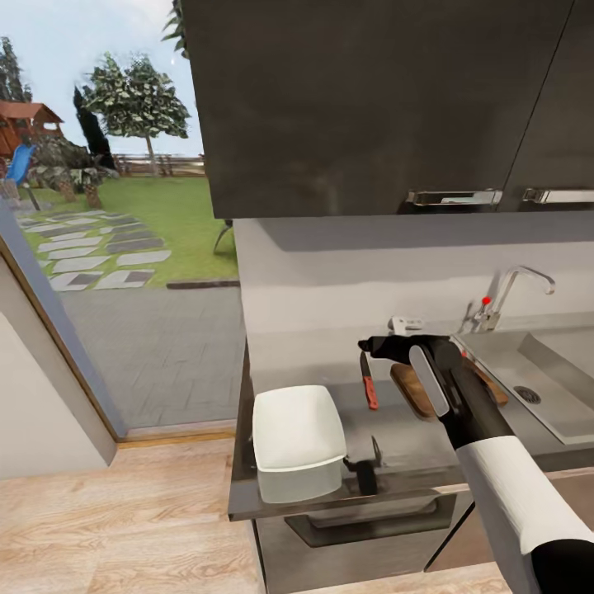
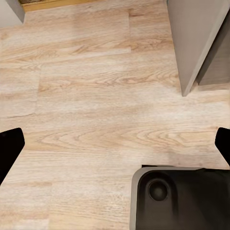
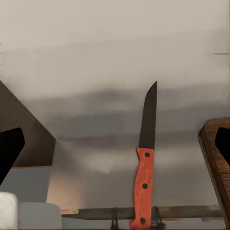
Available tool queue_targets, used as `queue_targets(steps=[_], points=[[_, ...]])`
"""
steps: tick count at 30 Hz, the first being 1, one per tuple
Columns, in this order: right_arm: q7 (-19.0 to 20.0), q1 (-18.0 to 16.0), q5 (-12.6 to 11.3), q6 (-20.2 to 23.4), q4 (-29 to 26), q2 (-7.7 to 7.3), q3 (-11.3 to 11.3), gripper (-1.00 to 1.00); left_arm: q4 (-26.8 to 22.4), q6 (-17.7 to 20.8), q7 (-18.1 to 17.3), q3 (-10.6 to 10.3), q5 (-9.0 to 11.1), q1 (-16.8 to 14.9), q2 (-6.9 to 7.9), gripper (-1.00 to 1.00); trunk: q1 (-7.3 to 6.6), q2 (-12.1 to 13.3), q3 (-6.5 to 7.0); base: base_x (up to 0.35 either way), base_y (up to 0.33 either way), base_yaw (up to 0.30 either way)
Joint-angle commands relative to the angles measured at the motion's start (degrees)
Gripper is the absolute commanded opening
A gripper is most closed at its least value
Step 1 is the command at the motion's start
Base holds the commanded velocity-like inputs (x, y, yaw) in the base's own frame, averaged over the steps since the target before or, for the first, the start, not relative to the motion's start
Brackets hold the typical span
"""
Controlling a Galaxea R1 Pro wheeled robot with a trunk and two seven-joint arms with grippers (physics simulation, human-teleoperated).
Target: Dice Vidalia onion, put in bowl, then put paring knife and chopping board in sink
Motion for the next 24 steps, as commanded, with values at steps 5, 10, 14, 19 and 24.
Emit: queue_targets(steps=[5, 10, 14, 19, 24], points=[[0.9, -0.1, -0.3, -0.3, 1.0, -0.11, 0.1, 1.00, -0.1, -0.1, 0.2, -0.5, 0.6, 0.0, 0.09, 1.00, 0.04, -0.1, -0.11, 0.000, 0.000, 0.000], [1.0, -0.1, -0.3, -0.5, 2.8, -0.38, 0.0, 1.00, -0.1, -0.1, 0.2, -0.5, 0.6, 0.0, 0.09, 1.00, 0.04, -0.1, -0.11, 0.000, 0.000, 0.000], [1.0, -0.1, -0.3, -1.7, 3.9, -1.23, 0.0, 1.00, -0.1, -0.1, 0.2, -0.5, 0.6, 0.0, 0.09, 1.00, 0.04, -0.1, -0.19, 0.000, 0.000, 0.000], [1.0, -0.1, -0.3, -4.0, 4.6, -1.95, 0.0, 1.00, 0.0, -0.1, 0.2, -0.5, 0.6, 0.0, 0.09, 1.00, 0.04, -0.1, -0.40, 0.000, 0.000, 0.000], [1.0, -0.1, -0.3, -4.2, 4.6, -2.00, -0.2, 1.00, 0.0, -0.1, 0.2, -0.5, 0.6, 0.0, 0.09, 1.00, 0.04, -0.1, -0.65, 0.000, 0.000, 0.000]])
